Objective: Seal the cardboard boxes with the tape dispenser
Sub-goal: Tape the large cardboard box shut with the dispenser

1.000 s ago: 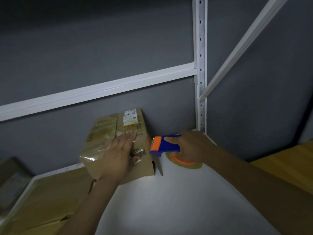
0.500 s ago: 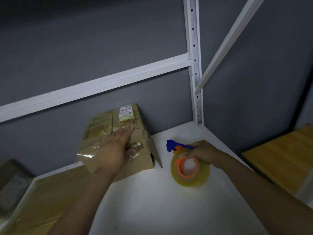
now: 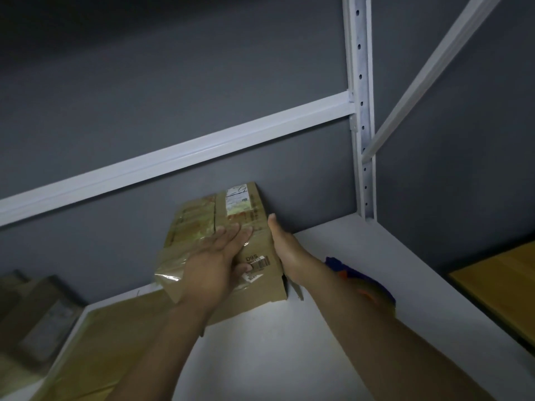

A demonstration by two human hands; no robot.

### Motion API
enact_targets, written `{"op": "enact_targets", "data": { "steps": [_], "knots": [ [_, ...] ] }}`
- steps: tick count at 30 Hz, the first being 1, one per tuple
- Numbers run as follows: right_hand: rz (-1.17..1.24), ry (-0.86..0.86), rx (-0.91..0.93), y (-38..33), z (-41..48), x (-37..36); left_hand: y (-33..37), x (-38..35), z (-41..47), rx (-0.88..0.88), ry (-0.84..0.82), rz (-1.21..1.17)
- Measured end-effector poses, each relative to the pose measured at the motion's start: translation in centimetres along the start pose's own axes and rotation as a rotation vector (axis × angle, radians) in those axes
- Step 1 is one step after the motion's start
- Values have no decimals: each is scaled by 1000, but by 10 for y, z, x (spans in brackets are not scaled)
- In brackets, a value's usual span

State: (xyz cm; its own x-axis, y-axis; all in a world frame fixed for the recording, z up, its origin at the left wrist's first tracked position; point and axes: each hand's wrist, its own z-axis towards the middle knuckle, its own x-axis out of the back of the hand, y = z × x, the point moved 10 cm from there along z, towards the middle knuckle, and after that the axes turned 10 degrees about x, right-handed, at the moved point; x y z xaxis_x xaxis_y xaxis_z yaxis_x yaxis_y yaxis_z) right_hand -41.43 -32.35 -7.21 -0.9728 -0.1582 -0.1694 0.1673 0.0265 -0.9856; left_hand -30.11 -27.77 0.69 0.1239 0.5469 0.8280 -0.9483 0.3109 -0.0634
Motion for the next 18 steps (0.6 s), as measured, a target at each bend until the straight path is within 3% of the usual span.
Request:
{"op": "enact_targets", "data": {
  "steps": [4, 6, 9, 12, 15, 18],
  "knots": [
    [-42, 55, -42, 40, 14, 3, -3, 0, -1, 10, -1, -20],
    [-213, 10, -29, 47, 12, 12, -2, 0, -1, 9, -9, -43],
    [-641, -3, 359, 0, -1, 27, -3, -3, -3, 15, -45, -53],
    [-798, -135, 695, -46, -23, 16, -1, -8, -5, 14, -144, -55],
    [-1010, -300, 705, -56, -21, 12, -12, 3, -5, 81, -250, -199],
    [-1085, -348, 668, -65, -16, 16, -59, 33, -9, 158, -156, -400]
  ]
}}
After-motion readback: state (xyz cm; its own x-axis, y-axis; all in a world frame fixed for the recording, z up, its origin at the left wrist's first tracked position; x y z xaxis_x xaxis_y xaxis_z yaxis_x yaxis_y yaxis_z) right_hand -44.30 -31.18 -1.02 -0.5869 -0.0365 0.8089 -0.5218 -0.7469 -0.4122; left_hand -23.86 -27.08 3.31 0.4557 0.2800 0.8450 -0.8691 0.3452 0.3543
